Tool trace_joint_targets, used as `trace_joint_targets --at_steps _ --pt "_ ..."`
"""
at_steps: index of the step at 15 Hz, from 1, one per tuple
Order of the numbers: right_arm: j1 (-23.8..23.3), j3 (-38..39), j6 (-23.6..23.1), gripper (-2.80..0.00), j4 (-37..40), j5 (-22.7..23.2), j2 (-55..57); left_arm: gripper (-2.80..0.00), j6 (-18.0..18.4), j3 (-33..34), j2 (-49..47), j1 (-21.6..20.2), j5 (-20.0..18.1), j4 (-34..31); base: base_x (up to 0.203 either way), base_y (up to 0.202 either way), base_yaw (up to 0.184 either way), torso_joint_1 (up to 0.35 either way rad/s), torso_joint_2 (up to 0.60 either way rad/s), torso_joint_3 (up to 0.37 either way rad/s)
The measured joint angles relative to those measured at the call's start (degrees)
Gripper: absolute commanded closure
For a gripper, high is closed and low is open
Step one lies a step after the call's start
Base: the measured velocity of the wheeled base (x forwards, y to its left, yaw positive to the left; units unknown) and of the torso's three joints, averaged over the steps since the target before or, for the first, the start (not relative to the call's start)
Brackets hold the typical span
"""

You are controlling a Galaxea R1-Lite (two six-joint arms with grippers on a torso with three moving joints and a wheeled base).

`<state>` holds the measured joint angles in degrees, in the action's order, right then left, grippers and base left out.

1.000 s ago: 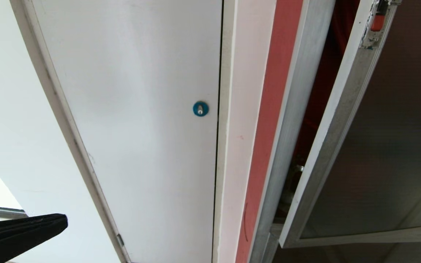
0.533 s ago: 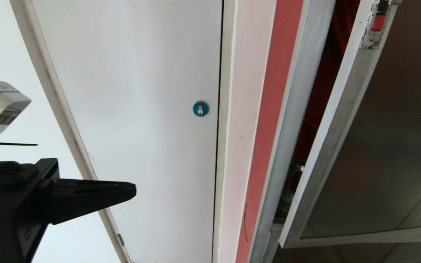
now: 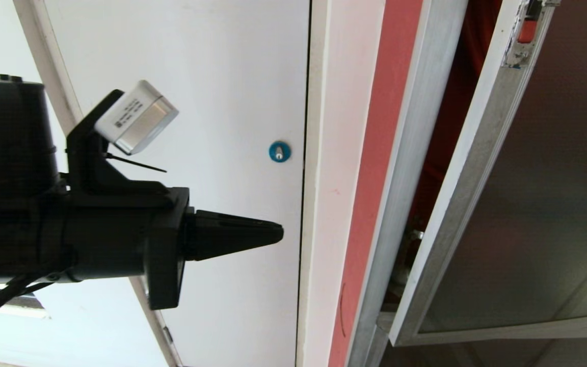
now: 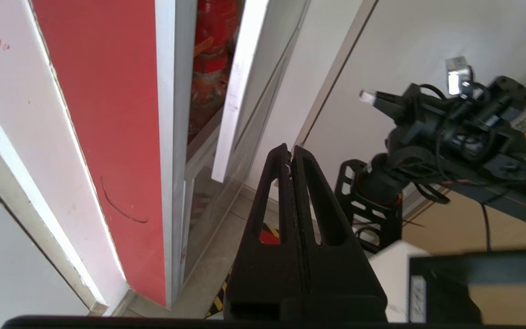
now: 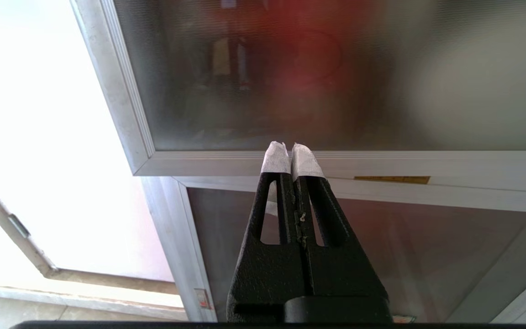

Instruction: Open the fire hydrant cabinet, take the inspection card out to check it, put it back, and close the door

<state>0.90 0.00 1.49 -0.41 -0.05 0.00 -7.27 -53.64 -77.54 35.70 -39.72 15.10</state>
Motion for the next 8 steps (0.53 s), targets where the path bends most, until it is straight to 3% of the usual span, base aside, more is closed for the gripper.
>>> trace_joint_targets --at_steps 4,8 --pt "-0.1 0.0 0.0 0.0 0.0 0.0 0.0 0.0 0.2 -6.0 -6.4 5.9 4.9 0.2 0.0 0.0 0.0 0.0 0.0 0.0" --pt "0.0 0.0 0.0 0.0 0.0 0.0 0.0 0.0 0.4 -12.3 -13.0 9.0 7.5 0.4 0.0 0.0 0.0 0.0 0.0 0.0"
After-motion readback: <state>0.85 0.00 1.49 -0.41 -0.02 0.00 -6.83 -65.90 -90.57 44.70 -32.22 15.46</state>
